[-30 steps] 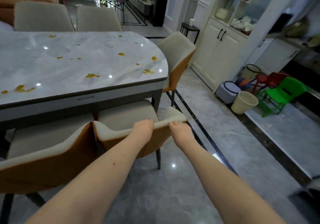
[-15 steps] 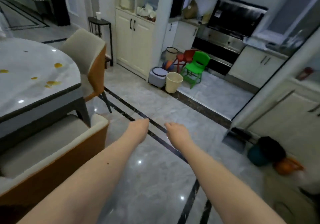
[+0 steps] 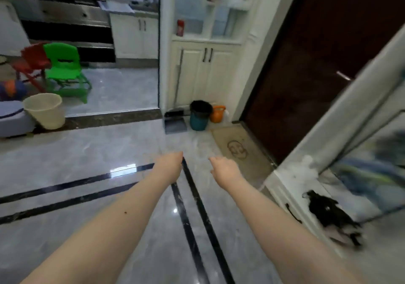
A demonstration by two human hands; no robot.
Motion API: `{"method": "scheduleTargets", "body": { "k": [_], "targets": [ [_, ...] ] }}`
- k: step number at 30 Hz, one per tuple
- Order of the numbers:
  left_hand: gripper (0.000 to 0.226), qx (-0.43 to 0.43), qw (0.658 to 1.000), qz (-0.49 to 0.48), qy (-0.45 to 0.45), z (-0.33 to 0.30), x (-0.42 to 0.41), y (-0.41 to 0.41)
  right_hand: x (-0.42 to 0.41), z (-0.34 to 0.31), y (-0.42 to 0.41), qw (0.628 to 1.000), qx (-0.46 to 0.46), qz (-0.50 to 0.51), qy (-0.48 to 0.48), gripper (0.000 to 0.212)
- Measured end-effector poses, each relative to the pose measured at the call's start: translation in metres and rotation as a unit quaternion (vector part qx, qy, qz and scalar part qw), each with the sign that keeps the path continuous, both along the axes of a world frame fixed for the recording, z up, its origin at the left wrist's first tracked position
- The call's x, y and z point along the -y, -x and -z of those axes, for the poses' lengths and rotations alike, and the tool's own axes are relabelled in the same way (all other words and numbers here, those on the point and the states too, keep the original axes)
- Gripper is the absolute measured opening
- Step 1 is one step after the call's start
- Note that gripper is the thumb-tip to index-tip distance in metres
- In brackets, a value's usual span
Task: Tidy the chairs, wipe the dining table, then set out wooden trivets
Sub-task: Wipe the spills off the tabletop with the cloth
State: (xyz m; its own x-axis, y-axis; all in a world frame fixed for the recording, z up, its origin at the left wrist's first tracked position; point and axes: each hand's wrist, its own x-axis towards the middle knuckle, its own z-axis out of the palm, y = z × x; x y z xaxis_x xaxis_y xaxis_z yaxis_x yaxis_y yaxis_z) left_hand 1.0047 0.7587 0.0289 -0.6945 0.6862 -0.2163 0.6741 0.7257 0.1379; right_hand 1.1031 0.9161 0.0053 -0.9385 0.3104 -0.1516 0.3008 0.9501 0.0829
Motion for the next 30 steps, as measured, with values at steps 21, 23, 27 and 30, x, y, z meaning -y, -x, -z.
{"method": "scheduleTargets", "body": {
  "k": [21, 23, 27, 30],
  "targets": [
    [0.036, 0.049, 0.883, 0.467, -0.027, 0.007, -0.204, -0.324, -0.034, -0.023, -0.419, 0.852, -0.010, 0.522, 0.032, 0.042],
    [0.036, 0.043, 0.871, 0.489, -0.027, 0.007, -0.219, -0.361, -0.037, -0.020, -0.455, 0.837, -0.012, 0.546, 0.036, 0.043],
    [0.035, 0.026, 0.844, 0.536, -0.025, 0.011, -0.249, -0.436, -0.059, -0.011, -0.528, 0.813, -0.022, 0.581, 0.038, 0.044],
    [0.035, 0.003, 0.820, 0.572, -0.033, 0.015, -0.270, -0.486, -0.074, -0.005, -0.577, 0.799, -0.024, 0.600, 0.038, 0.043]
  ]
}}
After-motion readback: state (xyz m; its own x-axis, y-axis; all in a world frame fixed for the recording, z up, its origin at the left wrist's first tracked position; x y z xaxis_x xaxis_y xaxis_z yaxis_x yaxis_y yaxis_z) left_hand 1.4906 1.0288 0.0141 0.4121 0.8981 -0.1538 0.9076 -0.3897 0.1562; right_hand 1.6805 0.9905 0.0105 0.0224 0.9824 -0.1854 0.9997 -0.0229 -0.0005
